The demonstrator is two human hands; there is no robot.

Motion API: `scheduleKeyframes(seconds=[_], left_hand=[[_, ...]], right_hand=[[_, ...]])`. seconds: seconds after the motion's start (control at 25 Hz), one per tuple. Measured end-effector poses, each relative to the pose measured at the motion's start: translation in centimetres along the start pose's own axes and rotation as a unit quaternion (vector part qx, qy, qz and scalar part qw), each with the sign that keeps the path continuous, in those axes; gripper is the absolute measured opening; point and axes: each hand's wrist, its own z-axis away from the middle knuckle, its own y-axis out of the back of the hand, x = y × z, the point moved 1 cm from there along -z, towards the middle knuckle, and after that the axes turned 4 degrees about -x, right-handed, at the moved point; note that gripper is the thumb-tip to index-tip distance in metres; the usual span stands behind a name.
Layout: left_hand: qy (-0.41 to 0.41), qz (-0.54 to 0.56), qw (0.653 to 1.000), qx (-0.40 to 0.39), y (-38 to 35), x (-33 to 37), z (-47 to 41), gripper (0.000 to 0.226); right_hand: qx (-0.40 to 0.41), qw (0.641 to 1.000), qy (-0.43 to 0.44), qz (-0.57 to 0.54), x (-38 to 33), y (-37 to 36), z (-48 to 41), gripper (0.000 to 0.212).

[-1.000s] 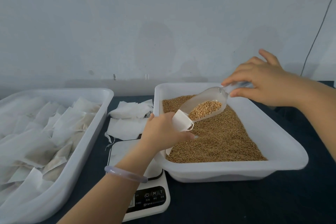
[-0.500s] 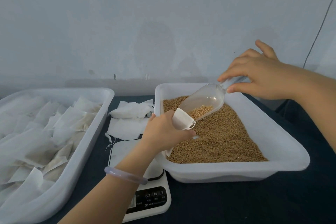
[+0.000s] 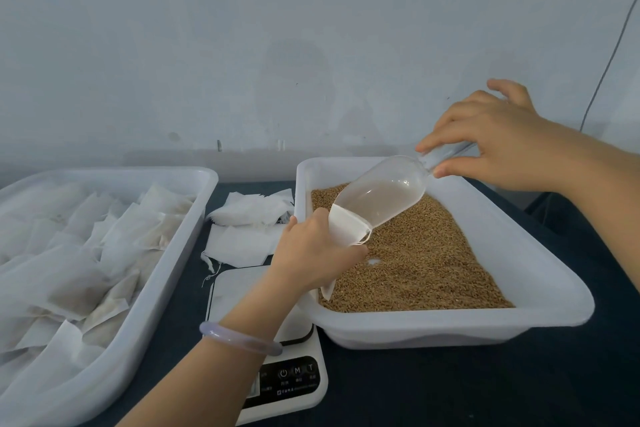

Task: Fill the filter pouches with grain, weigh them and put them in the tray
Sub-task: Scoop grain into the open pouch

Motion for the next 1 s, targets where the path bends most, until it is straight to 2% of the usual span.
scheduleKeyframes(seconds=[0.2,0.4,0.48,0.56,0.64,0.72,0.88,1.0], left_hand=[[0.018,0.044,0.999,-0.002,0.0,-0.3,0.0,0.038],[0.037,0.077,0.996,-0.007,-0.2,-0.6,-0.2,0.044],[0.042,0.084,0.996,-0.007,-0.3,-0.7,-0.3,0.046],[0.042,0.098,0.994,-0.011,-0.3,-0.7,-0.3,0.05],[0.039,0.114,0.993,-0.011,-0.4,-0.9,-0.3,0.049],[0.035,0.122,0.992,-0.01,-0.5,-1.0,-0.3,0.05],[0.031,0.109,0.993,-0.012,-0.5,-1.0,-0.3,0.052],[0.033,0.107,0.994,-0.015,-0.5,-1.0,-0.2,0.053]], right_hand=[[-0.087,0.981,-0.117,-0.129,3.1,-2.4,1.6,0.027],[-0.208,0.965,-0.135,-0.085,1.8,-9.1,3.6,0.024],[-0.205,0.964,-0.152,-0.08,1.9,-10.2,3.6,0.023],[-0.157,0.971,-0.177,-0.044,2.9,-10.3,3.5,0.026],[-0.093,0.972,-0.211,0.038,3.8,-10.0,3.5,0.028],[-0.067,0.959,-0.248,0.117,4.6,-9.9,4.0,0.028],[-0.119,0.933,-0.279,0.195,4.4,-10.7,3.5,0.026],[-0.149,0.927,-0.296,0.177,3.1,-12.1,2.2,0.023]])
